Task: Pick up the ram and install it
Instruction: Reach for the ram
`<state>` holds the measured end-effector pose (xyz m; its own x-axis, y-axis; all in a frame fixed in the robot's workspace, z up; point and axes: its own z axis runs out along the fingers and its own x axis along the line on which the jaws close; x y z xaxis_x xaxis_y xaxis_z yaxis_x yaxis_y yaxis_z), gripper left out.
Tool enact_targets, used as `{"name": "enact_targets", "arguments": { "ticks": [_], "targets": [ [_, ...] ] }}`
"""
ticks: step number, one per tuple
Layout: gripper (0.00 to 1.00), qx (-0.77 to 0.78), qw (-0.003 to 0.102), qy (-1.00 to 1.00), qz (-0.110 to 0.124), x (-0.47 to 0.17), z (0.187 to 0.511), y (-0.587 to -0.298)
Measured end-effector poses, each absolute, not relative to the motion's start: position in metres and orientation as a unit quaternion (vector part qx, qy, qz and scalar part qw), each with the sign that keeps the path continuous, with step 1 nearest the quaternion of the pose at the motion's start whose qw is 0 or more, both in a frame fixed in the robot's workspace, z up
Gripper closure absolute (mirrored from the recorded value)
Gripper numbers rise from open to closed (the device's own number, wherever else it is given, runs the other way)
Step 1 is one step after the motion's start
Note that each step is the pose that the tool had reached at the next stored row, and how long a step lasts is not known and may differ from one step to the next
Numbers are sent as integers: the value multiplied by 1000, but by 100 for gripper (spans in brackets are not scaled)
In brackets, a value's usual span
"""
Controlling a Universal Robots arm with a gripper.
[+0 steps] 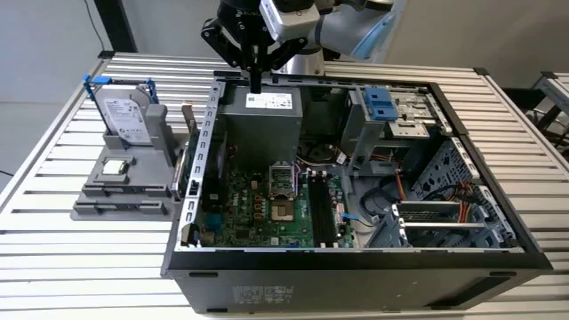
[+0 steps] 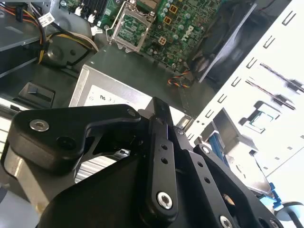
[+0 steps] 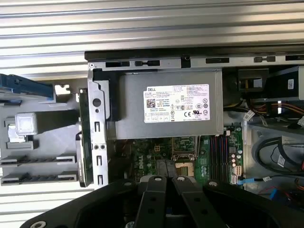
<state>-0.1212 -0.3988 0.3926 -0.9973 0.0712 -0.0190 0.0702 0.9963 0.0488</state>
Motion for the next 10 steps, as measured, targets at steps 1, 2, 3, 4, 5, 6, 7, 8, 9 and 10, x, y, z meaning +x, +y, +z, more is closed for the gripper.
{"name": "enact_targets", "arguments": {
  "ticks": [1, 2, 3, 4, 5, 6, 7, 8, 9, 10],
  "targets": [
    [100, 35, 10, 999, 24, -121, 393, -399],
    [100, 35, 10, 999, 24, -121, 393, -399],
    [100, 35, 10, 999, 24, -121, 393, -399],
    [100, 35, 10, 999, 24, -121, 393, -399],
    [100, 35, 10, 999, 24, -121, 393, -399],
    [100, 35, 10, 999, 24, -121, 393, -399],
    [100, 35, 10, 999, 24, -125, 393, -399],
    [100, 35, 10, 999, 24, -126, 393, -399],
    [100, 35, 10, 999, 24, -127, 393, -399],
    [100, 35, 10, 999, 24, -128, 393, -399]
  ]
}}
